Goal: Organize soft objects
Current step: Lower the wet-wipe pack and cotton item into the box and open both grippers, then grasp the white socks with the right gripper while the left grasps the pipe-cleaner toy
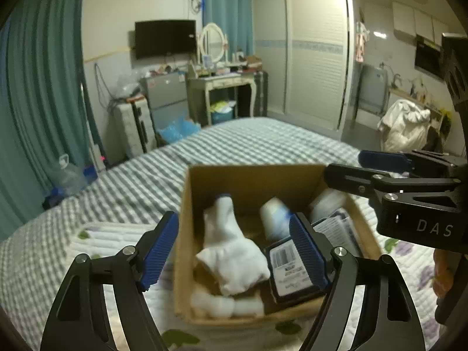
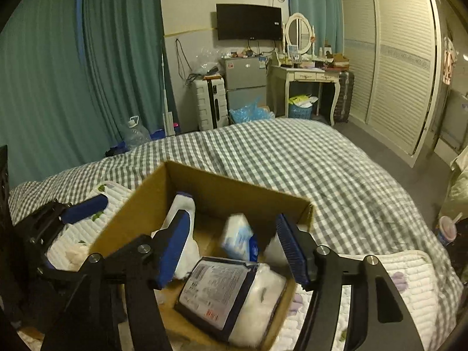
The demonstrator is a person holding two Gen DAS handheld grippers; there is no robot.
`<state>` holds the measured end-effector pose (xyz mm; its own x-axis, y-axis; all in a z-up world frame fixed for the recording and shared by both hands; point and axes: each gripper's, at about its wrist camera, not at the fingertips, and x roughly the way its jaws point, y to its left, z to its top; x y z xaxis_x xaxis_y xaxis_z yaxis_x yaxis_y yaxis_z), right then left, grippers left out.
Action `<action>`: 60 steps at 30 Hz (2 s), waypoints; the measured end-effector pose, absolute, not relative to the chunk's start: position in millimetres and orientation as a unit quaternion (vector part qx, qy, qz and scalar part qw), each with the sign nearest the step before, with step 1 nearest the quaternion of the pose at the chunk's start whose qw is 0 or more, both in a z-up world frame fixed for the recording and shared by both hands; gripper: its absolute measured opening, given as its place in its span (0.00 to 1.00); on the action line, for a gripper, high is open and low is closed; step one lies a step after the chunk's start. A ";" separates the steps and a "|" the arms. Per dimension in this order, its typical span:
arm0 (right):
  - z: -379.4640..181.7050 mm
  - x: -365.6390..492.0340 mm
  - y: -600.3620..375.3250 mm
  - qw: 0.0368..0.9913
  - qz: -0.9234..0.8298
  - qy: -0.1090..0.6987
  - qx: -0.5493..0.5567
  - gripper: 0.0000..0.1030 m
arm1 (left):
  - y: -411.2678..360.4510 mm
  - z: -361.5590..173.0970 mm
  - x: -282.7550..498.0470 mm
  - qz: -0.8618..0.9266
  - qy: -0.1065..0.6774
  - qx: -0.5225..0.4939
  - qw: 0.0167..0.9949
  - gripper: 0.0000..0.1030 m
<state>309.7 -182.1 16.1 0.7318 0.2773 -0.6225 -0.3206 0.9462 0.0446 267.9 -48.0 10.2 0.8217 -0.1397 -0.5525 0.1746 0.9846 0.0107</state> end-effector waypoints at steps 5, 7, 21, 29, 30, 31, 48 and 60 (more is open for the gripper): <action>70.9 267.8 -183.0 0.940 0.151 0.302 -0.037 0.60 | -35.3 61.8 228.0 -0.076 0.256 0.028 0.963 0.77; 98.7 247.0 -181.8 0.946 0.145 0.287 -0.041 0.61 | -30.2 84.8 207.6 -0.071 0.239 0.031 0.968 0.81; 198.3 88.1 -157.9 0.963 0.148 0.217 -0.057 0.82 | 22.0 146.2 83.8 -0.042 0.187 0.032 0.981 0.90; 133.2 65.9 -140.9 0.950 0.176 0.251 -0.057 0.82 | 30.7 73.5 73.3 -0.009 0.224 0.046 0.974 0.90; 118.7 69.6 -138.3 0.948 0.178 0.260 -0.056 0.82 | 33.1 62.6 72.7 -0.008 0.230 0.043 0.972 0.90; 105.4 72.3 -137.6 0.945 0.179 0.267 -0.056 0.82 | 34.5 49.7 77.1 -0.008 0.240 0.036 0.970 0.90; -95.0 170.5 -113.2 0.898 0.192 0.392 -0.048 0.82 | 33.8 -114.1 138.2 -0.010 0.366 -0.018 0.931 0.88; -155.7 205.2 -110.4 0.878 0.201 0.435 -0.022 0.60 | 25.8 -150.3 148.4 -0.018 0.410 -0.018 0.912 0.54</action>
